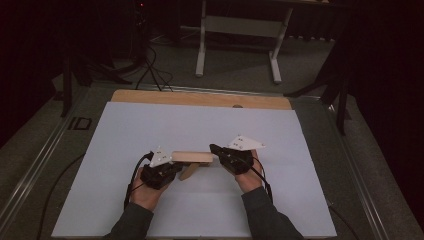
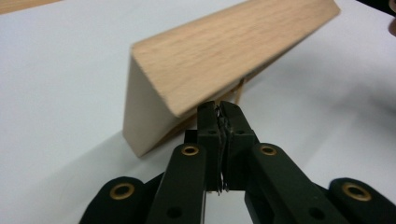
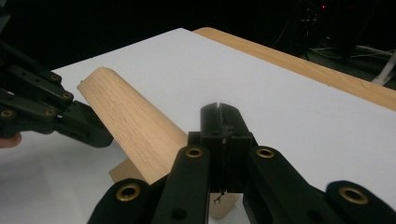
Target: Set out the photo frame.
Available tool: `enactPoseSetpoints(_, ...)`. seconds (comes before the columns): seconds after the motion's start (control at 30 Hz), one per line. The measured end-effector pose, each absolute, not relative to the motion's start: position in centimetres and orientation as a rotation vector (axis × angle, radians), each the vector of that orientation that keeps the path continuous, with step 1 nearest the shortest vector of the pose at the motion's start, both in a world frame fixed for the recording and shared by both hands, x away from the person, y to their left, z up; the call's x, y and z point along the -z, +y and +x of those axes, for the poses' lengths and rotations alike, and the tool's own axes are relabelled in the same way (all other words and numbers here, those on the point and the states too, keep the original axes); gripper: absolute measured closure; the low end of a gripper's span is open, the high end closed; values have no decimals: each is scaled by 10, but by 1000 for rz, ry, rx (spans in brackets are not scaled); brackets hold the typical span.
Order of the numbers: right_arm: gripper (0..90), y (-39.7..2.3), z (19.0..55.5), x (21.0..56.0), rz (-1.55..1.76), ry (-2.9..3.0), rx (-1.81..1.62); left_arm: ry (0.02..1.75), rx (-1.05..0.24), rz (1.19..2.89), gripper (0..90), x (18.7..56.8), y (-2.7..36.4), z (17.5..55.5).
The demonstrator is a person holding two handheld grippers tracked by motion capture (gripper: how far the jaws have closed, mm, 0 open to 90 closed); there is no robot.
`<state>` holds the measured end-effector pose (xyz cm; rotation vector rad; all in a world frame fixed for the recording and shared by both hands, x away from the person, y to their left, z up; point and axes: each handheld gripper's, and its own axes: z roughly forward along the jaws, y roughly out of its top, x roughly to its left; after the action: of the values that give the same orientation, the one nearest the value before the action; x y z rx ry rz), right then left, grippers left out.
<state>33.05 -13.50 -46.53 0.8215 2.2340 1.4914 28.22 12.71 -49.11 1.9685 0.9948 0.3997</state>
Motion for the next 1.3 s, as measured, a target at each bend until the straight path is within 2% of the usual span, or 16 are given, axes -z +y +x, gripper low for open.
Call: enactPoseSetpoints(1.3, 898, -128, 318, 463, 701, 2269, -1429, 981, -386, 1959, 891, 490, 118, 286)
